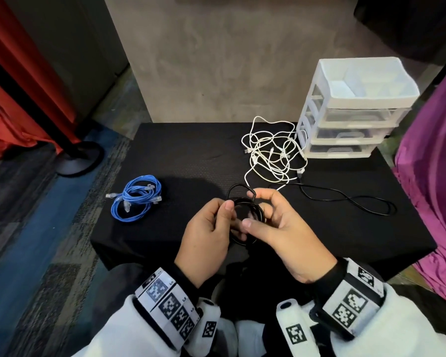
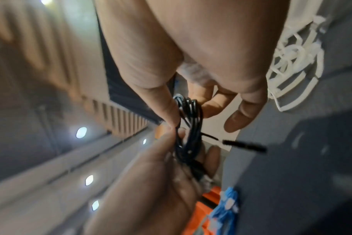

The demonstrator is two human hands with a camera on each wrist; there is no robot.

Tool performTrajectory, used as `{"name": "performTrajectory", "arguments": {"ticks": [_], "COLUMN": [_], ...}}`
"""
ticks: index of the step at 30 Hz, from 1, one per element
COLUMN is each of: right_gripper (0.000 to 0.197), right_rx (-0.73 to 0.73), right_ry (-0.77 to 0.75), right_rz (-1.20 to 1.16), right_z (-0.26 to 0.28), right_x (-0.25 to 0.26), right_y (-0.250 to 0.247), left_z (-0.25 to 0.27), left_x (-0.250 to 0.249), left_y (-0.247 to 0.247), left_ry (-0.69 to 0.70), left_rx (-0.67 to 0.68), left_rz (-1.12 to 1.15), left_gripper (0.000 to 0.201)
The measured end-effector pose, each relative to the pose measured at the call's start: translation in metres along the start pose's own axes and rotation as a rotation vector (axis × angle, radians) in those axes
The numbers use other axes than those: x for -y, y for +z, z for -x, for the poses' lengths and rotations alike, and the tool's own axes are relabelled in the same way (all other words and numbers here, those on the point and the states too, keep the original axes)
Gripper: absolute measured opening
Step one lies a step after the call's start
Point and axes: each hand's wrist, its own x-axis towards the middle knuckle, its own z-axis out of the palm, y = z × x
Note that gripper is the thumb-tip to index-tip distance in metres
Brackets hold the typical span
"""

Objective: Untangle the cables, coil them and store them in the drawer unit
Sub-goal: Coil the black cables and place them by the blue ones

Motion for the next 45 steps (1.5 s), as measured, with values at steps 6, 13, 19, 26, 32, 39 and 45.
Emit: {"name": "performTrajectory", "arguments": {"ticks": [6,13,19,26,32,39,45], "right_gripper": [0.054,0.036,0.046,0.014,0.008,0.018,0.021], "right_rx": [-0.245,-0.175,-0.214,-0.296,-0.347,-0.042,-0.035], "right_ry": [-0.237,-0.176,-0.234,-0.463,-0.411,0.185,0.166], "right_rz": [0.448,0.288,0.248,0.653,0.706,0.07,0.089], "right_z": [0.0,0.0,0.001,0.004,-0.002,0.007,0.012], "right_x": [-0.015,-0.02,-0.012,-0.014,-0.016,0.002,0.032], "right_y": [-0.004,-0.005,-0.003,0.0,0.003,0.004,-0.02], "left_z": [0.002,0.003,0.006,0.008,0.011,-0.002,-0.015], "left_x": [0.002,0.002,-0.002,-0.009,-0.004,0.021,0.03], "left_y": [0.005,0.006,0.008,0.01,0.012,-0.011,-0.04], "left_ry": [-0.101,-0.157,-0.321,-0.317,-0.166,0.214,0.262], "left_rx": [-0.045,-0.074,-0.049,-0.081,-0.128,-0.288,-0.228], "left_rz": [0.105,0.166,0.528,0.595,0.378,-0.32,-0.46], "left_gripper": [0.037,0.035,0.034,0.032,0.034,0.025,0.027]}}
